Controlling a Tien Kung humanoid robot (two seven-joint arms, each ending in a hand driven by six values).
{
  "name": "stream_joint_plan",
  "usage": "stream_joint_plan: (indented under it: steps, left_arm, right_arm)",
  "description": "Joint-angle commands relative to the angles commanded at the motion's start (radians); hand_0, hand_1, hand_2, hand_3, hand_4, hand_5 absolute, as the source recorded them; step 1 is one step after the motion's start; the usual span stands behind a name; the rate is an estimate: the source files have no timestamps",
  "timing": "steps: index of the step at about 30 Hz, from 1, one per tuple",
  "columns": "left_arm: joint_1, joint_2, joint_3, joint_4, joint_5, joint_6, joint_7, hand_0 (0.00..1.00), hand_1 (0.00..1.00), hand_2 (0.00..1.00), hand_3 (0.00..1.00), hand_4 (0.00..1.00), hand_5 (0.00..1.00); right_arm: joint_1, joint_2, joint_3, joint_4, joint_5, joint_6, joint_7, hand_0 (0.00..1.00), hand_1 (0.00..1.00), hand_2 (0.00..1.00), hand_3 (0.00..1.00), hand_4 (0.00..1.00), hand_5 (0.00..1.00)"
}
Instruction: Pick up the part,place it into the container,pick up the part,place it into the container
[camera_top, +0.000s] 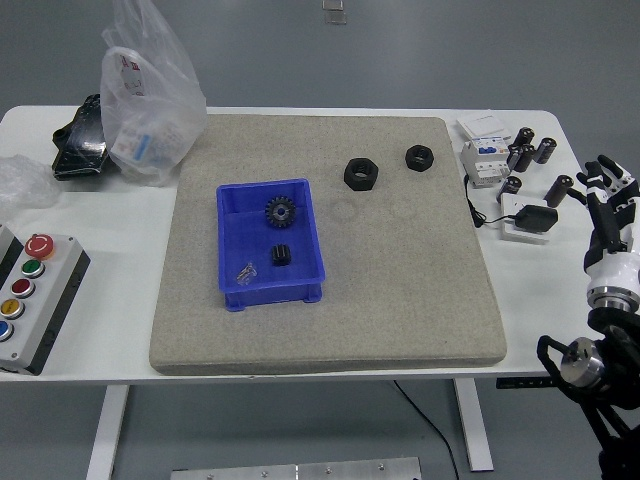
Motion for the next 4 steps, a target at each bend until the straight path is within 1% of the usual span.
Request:
stream_joint_plan:
  steps: [4]
  left_arm:
    - [-0.002,-0.001,-0.001,0.0,-0.005,0.0,-0.001,0.713,0.66,0.582,0.65,0.59,0.068]
  right_arm:
    - [0.002,0.002,0.008,0.005,-0.002,-0.006,0.005,0.583,0.657,0.648,0.664,0.697,0.392]
